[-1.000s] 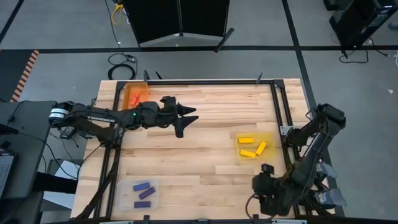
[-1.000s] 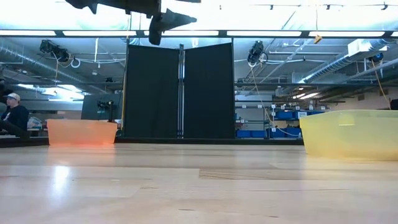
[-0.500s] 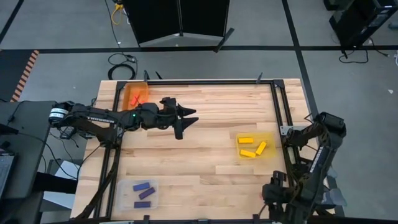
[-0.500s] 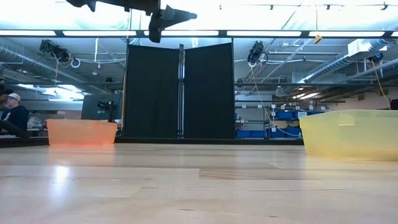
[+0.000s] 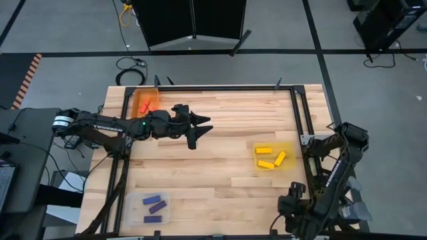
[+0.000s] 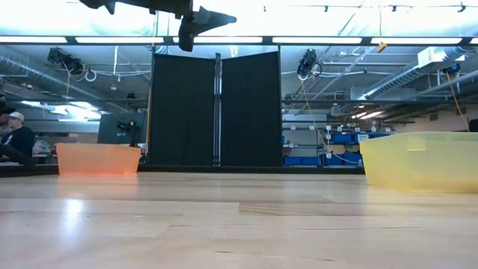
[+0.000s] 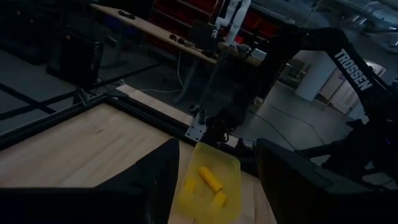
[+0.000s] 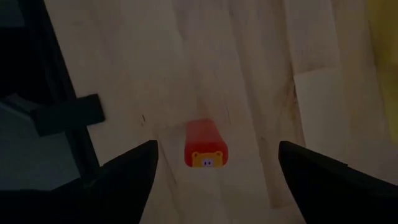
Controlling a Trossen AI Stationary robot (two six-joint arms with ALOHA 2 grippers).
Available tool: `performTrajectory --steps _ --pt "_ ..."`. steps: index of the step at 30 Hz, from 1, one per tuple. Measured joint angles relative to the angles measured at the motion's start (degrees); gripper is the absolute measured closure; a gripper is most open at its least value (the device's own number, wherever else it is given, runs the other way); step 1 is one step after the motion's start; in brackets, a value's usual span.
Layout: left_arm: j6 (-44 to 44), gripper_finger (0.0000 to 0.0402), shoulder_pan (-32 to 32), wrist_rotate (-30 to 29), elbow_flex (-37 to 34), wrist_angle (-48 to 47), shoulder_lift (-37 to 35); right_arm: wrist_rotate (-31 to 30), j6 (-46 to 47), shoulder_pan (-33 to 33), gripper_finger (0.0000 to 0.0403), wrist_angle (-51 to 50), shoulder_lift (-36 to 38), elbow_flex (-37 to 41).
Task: Sort blocks
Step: Put the orange block into the orange transparent bin
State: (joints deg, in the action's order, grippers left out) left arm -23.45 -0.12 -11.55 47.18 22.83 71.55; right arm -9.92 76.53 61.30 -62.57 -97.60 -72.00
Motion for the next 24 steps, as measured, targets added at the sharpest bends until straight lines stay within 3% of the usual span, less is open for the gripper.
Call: performTrajectory --steps 24 --pt "0.32 0.0183 0.00 0.07 0.04 -0.04 0.02 1.00 -0.15 -0.62 0.0069 2.34 -2.64 0.14"
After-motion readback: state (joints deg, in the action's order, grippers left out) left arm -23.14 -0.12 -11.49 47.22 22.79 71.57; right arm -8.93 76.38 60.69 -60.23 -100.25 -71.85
